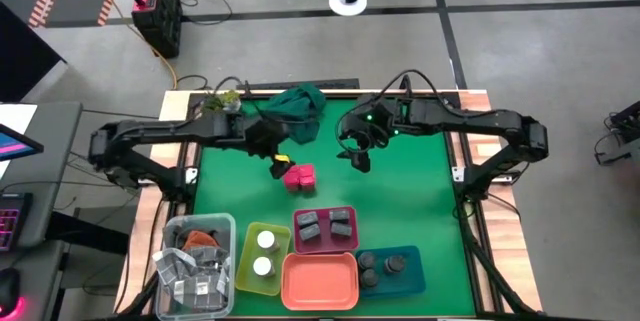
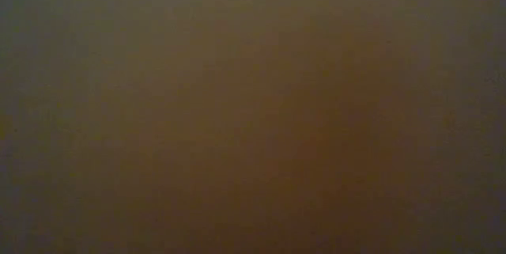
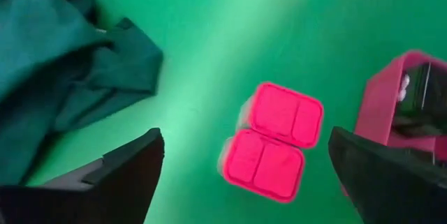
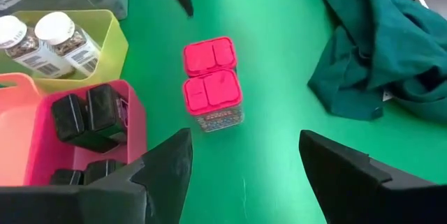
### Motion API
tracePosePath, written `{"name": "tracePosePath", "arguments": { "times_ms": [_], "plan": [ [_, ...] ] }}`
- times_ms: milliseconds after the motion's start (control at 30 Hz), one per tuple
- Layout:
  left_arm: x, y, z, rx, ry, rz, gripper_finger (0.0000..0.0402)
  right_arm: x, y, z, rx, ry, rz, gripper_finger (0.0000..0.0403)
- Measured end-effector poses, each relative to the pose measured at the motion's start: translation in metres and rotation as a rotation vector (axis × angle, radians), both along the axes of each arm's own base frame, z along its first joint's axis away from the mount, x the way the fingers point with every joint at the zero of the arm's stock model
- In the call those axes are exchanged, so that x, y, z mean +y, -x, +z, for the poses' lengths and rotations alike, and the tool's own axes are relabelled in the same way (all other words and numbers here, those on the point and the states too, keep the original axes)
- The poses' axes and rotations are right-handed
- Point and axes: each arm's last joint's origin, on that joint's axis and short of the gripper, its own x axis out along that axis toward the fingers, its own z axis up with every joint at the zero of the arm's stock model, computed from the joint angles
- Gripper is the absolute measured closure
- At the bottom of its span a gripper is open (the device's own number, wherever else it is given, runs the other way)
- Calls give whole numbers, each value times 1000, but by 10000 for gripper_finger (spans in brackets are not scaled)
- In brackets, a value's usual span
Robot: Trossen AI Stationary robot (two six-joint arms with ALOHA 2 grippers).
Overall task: Sort spices by type
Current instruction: Put the left red seasoning can into the orange bin
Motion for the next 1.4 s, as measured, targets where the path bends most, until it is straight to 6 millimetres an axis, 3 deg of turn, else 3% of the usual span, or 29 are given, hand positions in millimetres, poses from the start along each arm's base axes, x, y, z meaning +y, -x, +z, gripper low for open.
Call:
{"name": "tracePosePath", "arguments": {
  "times_ms": [233,600,867,1400],
  "plan": [
    [-2,-17,-36,184,57,-140,2,2,5,-5,68,-19,-3,114],
    [-3,-22,-42,215,-24,-320,2,7,3,-4,60,-16,12,114],
    [-5,-36,-64,263,6,-350,2,6,2,-3,46,-14,9,114],
    [-5,-48,-88,327,26,-366,2,6,1,-2,26,-8,10,114]
  ]
}}
